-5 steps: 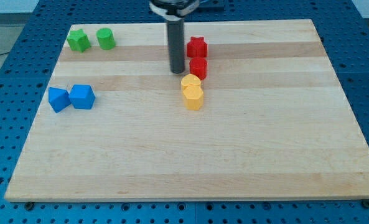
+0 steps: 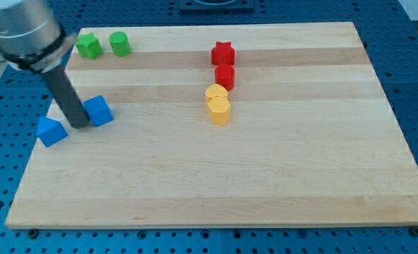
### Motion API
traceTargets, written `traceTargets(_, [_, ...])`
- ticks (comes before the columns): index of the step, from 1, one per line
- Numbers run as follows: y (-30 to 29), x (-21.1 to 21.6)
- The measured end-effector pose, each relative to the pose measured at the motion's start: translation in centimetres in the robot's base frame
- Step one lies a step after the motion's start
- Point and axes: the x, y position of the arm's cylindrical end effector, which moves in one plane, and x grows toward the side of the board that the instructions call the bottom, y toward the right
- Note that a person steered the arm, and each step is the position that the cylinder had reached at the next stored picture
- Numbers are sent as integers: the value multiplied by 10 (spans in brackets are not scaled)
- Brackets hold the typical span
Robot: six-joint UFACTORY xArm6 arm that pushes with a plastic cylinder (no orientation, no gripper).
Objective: Separate the blue cube from blue triangle
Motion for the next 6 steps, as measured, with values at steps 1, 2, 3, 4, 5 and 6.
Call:
traceTargets(1, [-35,-24])
traceTargets(2, [32,-26])
traceTargets(3, [108,-22])
traceTargets(4, [156,2])
traceTargets(5, [156,45])
traceTargets(6, [192,57])
